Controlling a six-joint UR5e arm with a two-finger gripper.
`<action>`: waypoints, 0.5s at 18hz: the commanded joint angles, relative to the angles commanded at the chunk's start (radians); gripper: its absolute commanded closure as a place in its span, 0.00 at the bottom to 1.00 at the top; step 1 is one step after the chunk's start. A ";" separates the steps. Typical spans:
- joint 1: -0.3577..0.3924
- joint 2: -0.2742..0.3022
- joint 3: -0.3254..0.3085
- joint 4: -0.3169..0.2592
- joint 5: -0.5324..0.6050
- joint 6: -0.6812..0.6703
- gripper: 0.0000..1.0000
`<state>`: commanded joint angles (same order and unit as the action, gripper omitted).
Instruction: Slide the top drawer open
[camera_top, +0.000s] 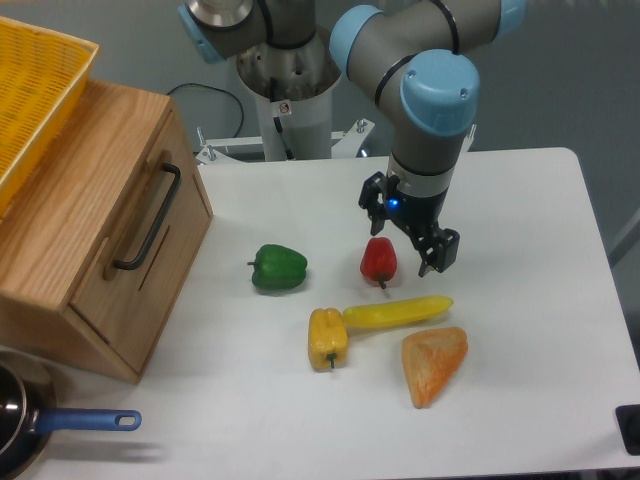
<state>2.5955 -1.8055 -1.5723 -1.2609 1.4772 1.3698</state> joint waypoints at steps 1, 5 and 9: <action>0.000 0.000 -0.003 0.002 0.000 0.000 0.00; -0.002 0.000 -0.002 0.000 -0.006 0.002 0.00; -0.003 -0.002 -0.003 0.000 -0.008 -0.015 0.00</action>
<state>2.5924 -1.8070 -1.5754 -1.2609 1.4696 1.3546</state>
